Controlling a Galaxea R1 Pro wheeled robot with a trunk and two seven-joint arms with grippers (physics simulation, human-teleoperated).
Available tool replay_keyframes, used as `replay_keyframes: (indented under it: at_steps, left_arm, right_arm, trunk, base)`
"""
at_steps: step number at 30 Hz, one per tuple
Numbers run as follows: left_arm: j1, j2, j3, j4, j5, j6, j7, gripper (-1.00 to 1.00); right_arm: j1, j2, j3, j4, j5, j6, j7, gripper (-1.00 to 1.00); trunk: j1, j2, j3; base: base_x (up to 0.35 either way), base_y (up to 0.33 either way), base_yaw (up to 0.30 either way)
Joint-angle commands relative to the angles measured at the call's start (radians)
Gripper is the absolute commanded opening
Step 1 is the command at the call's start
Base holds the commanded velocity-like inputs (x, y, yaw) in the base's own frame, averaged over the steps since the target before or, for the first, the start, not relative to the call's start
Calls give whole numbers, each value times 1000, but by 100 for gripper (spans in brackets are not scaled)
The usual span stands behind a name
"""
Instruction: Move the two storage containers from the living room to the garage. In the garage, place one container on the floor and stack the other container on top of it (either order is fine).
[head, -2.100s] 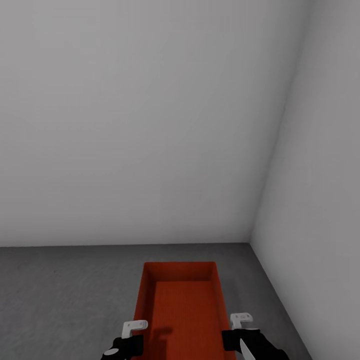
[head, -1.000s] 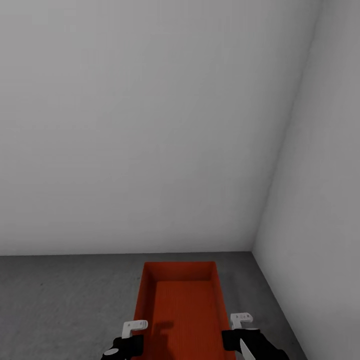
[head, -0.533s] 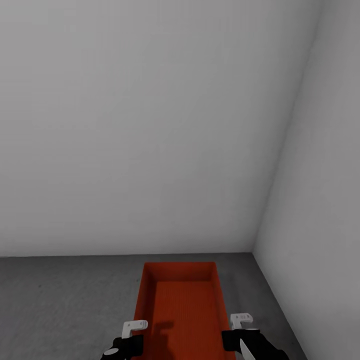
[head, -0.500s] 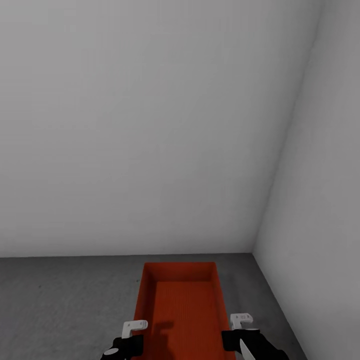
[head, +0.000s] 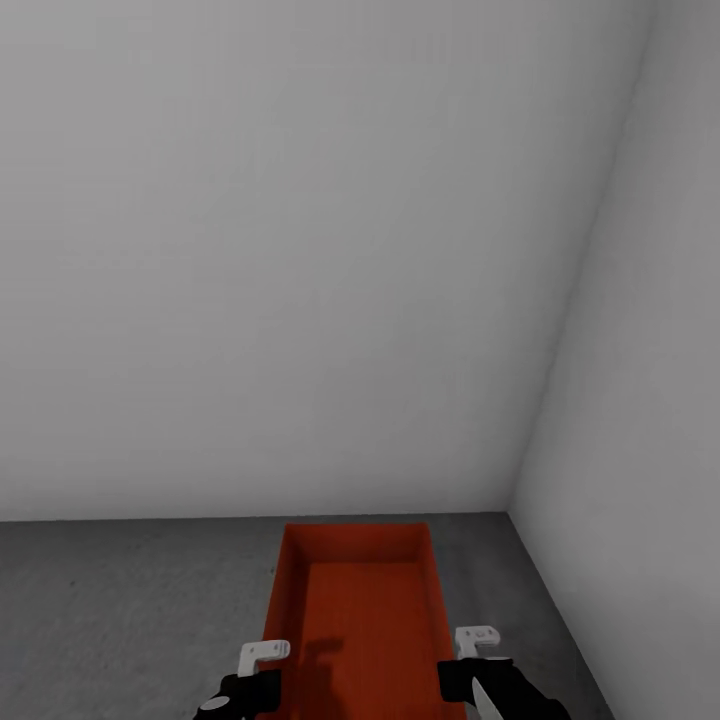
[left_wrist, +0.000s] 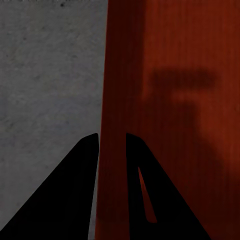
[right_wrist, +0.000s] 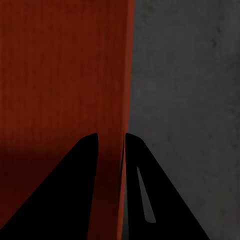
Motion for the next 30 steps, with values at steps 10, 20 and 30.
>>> replay_keyframes:
  at_steps: [10,20,30]
  left_arm:
    - [-1,10,-8,1,-6,-4,-29,-100]
    - [-1,10,-8,1,-7,-4,-30,-100]
    - [-1,10,-8,2,-7,0,-30,-100]
  right_arm:
    - [0,-24,30,-1,-2,6,51,-100]
    - [0,-24,30,-1,-2,6,51,-100]
    - [0,-24,30,-1,-2,6,51,-100]
  trunk:
    - [0,-1,-1]
    - [8,-15,-7]
    - [38,-71,-32]
  base:
    - [2,0,0]
    - [0,0,0]
    - [0,0,0]
